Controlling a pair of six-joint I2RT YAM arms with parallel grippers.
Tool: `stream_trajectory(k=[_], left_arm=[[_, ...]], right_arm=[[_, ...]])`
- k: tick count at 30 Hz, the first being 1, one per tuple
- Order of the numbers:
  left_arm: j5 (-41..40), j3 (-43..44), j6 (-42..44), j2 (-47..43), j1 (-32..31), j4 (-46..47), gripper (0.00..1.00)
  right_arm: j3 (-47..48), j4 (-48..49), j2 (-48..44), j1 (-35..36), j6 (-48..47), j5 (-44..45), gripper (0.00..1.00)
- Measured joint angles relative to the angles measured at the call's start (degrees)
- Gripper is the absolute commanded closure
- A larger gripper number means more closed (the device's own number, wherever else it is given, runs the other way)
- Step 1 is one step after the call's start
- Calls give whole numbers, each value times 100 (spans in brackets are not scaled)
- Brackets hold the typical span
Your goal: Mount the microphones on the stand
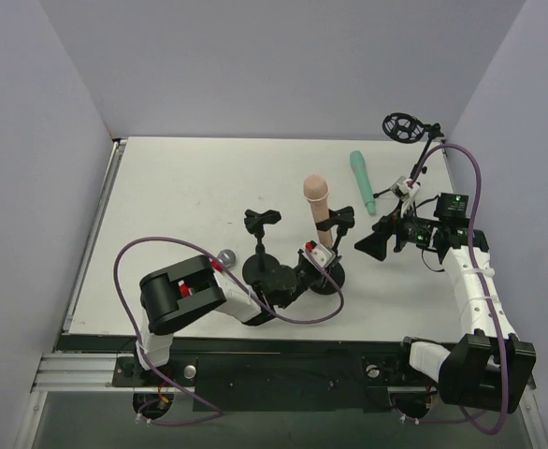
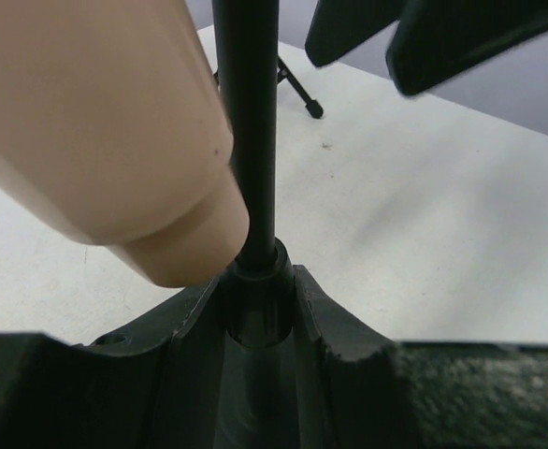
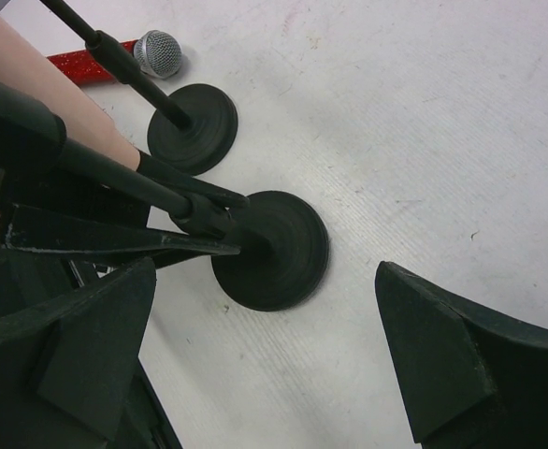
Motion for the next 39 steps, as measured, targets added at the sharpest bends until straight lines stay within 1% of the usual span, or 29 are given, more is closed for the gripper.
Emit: stream_trajectory(k=[4,8,12,16,20,26,35,39], left_arm=[[616,-26,-232,-490,350,-407,100],[1032,7,-380,-977,767,-649,100],[1381,184,-402,-1287,942,-1043,100],[1827,605,-398,-1534,981,-1803,100],[2258,1287,-387,-1773,1091,-2747,100],[2581,2109,-378,-2149,1410,-3766,100],[3045,2922,-404,-2540,1897,-4828,100],[3292,3292,-402,-2695,2376,-5265,100]], right_arm=[[0,-90,0,2,-61,2,3],[0,-149,0,0,-118,2,3],[0,-190,0,-2,-164,2,3],[0,-240,-2,-4,-214,2,3],[0,-291,-2,-9,-264,2,3],[0,-369,-7,-72,-315,-2,3],[2,-457,-9,-83,-409,-11,3],[2,-472,-9,-83,-413,-44,3]])
